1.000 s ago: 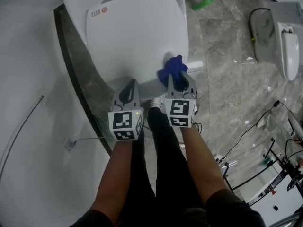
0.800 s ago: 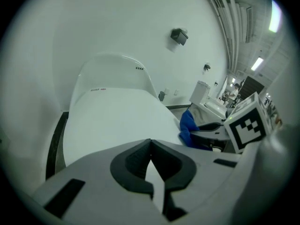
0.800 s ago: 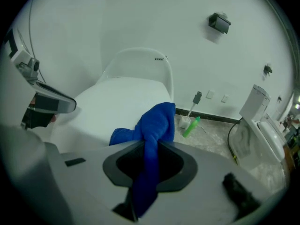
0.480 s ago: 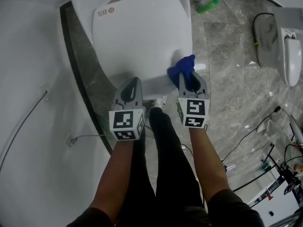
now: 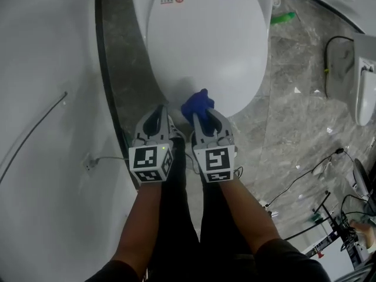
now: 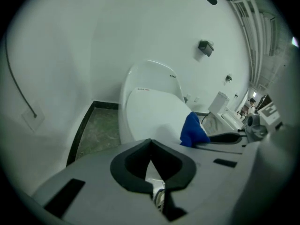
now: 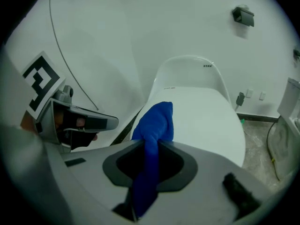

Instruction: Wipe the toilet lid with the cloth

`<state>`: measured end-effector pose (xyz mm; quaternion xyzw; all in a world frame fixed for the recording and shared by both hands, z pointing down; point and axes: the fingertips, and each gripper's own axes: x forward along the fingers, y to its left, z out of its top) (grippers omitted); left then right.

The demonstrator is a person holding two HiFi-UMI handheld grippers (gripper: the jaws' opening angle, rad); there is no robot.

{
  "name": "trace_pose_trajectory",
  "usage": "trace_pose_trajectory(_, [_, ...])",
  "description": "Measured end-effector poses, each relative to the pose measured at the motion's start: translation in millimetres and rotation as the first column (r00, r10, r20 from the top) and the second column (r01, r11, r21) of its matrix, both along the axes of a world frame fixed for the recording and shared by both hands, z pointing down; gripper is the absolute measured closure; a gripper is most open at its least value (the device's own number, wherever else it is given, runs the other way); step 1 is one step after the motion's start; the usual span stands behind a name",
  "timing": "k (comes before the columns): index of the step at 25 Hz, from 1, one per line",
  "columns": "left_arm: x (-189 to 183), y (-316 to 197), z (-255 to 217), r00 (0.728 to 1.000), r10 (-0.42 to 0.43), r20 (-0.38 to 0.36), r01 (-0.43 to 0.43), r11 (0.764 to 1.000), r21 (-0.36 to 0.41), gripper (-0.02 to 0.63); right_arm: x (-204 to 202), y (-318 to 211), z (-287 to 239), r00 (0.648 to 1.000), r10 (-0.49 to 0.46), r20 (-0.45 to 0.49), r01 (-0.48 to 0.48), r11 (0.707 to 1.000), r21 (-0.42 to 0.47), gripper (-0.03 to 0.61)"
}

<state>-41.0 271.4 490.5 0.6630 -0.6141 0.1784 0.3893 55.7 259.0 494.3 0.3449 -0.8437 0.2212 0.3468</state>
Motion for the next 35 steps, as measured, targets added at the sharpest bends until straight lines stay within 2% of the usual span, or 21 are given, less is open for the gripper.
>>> trace_pose_trajectory(5, [-17.0,19.5,15.8,1.000,-0.010,0.012,0.011,1.000,-0.027,0.604,-39.7,21.4,30.3,0.998,-0.042,-0.035,0.041,0.998,-0.041,0.511])
trace_pose_trajectory(11, [-2.6,22.5,32.9,0.999,0.037,0.013,-0.036,0.999,-0.035,0.604,-31.7,21.9,43.8,0.995,-0.032,-0.094,0.030,0.999,-0.019,0.511])
trace_pose_trajectory(18, [42.5,10.0,27.9,0.994,0.106,-0.022,-0.107,0.993,-0.049,0.604,22.1,13.2,42.3,0.989,0.097,-0.115,-0.099,0.995,-0.016,0.511])
trace_pose_trajectory(23, [88.9,-1.8,27.3,0.986,0.162,-0.040,-0.164,0.986,-0.039,0.604,69.0,5.4,43.3,0.974,0.176,-0.141,-0.177,0.984,0.005,0.511])
trace_pose_trajectory(30, [125.5,-17.8,25.5,0.972,0.236,-0.009,-0.236,0.972,-0.021,0.604,146.9,-14.2,51.0,0.929,0.321,-0.185,-0.319,0.947,0.040,0.511])
trace_pose_trajectory(35, [145.7,-28.3,20.5,0.966,0.260,-0.010,-0.260,0.966,-0.013,0.604,183.2,-28.9,62.0,0.905,0.360,-0.227,-0.362,0.932,0.032,0.511])
